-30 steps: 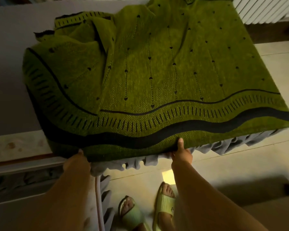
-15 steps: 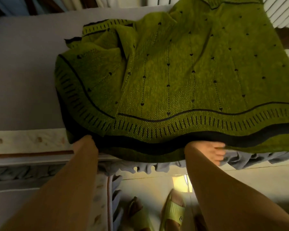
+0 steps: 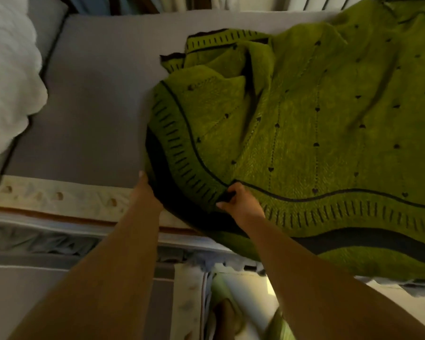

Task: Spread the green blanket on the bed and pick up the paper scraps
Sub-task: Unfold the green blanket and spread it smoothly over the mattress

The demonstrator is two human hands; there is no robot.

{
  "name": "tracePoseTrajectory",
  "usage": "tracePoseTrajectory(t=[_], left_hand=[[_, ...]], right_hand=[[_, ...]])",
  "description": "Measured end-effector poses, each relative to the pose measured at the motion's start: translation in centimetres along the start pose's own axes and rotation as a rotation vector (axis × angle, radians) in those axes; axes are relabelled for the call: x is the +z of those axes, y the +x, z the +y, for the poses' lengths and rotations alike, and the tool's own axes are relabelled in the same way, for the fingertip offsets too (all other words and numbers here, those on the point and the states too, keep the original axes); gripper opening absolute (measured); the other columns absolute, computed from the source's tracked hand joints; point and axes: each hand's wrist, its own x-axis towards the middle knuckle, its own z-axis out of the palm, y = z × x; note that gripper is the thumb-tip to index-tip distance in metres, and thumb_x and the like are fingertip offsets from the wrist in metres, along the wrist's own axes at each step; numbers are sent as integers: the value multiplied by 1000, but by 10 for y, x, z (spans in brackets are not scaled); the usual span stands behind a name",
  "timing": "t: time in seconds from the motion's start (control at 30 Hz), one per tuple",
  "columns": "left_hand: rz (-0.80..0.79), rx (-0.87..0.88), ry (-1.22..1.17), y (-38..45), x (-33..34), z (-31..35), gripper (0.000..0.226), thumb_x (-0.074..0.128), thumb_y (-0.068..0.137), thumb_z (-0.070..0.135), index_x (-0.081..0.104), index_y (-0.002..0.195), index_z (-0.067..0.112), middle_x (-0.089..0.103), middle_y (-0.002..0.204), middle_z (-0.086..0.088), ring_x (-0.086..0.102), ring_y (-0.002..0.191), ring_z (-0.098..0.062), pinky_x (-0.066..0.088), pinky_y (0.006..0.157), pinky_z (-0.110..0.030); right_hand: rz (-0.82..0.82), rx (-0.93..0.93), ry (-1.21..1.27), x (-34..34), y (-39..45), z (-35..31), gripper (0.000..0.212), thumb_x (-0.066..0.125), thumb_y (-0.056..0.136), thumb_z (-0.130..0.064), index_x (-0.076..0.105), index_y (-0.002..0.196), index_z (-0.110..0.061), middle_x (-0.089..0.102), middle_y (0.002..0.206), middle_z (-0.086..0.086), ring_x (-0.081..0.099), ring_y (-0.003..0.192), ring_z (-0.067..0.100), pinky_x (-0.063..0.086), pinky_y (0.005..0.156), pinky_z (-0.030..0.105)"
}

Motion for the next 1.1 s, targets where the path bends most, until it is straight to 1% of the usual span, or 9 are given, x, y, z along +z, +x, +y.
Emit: tracePoseTrajectory(t=[0.1, 0.2, 0.37, 0.47, 0.6, 0.7, 0.83, 0.97, 1.1], left_hand=[[-57, 50, -47, 10, 3, 21, 65, 57, 85, 59, 50, 137, 21, 59, 131, -3, 59, 117, -28, 51, 95, -45], [52, 26, -4, 25, 7, 51, 75, 63, 79, 62, 46, 139, 21, 49, 142, -2, 49, 129, -30, 44, 100, -48], [-308, -146, 8, 27, 10, 93, 61, 58, 84, 60, 56, 132, 22, 54, 136, -6, 50, 124, -35, 40, 99, -58], [-133, -34, 42, 31, -11, 105, 53, 63, 88, 42, 53, 134, 17, 58, 124, -4, 55, 112, -33, 40, 105, -56], [346, 193, 143, 33, -69, 94, 45, 48, 97, 37, 51, 134, 11, 56, 131, -13, 54, 121, -34, 45, 102, -48], [446, 22, 283, 28, -113, 65, 42, 41, 99, 31, 48, 136, 12, 50, 138, -14, 49, 127, -32, 43, 104, -41], [489, -62, 583, 25, -132, 42, 46, 42, 100, 20, 35, 144, 8, 41, 145, -11, 41, 133, -28, 37, 107, -34], [451, -208, -569, 30, -134, 64, 48, 41, 95, 34, 45, 139, 14, 54, 118, -10, 51, 113, -28, 43, 90, -40], [394, -288, -527, 45, -137, 88, 72, 49, 86, 61, 35, 146, 22, 41, 145, -6, 40, 131, -31, 32, 109, -47]], right_hand=[[-72, 101, -316, 20, 9, -16, 92, 82, 71, -40, 27, 143, -19, 34, 144, 10, 41, 133, 34, 44, 99, 47], [-48, 208, -543, 34, 9, -33, 95, 82, 73, -34, 21, 144, -17, 29, 145, 11, 38, 134, 32, 48, 96, 42], [333, 197, -27, 33, 18, -72, 30, 54, 89, -16, 48, 119, -11, 47, 130, 13, 56, 111, 36, 48, 84, 42], [638, -55, 145, 26, 20, -105, 16, 52, 92, -17, 50, 107, -11, 53, 119, 11, 60, 93, 36, 48, 71, 40], [255, -184, 5, 37, 38, -147, 32, 52, 97, -34, 49, 125, -19, 60, 118, 6, 61, 101, 29, 51, 79, 39], [-78, -26, -257, 64, 47, -167, 43, 48, 98, -39, 49, 134, -16, 56, 131, 15, 55, 118, 32, 48, 95, 37], [-77, 62, -430, 86, 55, -173, 45, 45, 96, -29, 49, 135, -7, 49, 137, 19, 50, 124, 35, 45, 100, 38], [184, -18, -221, 89, 58, -193, 37, 38, 100, -30, 57, 120, -6, 63, 119, 21, 60, 109, 36, 45, 81, 35], [532, -261, -101, 94, 49, -226, 42, 32, 104, -35, 65, 103, -8, 69, 98, 18, 64, 85, 36, 35, 62, 30]])
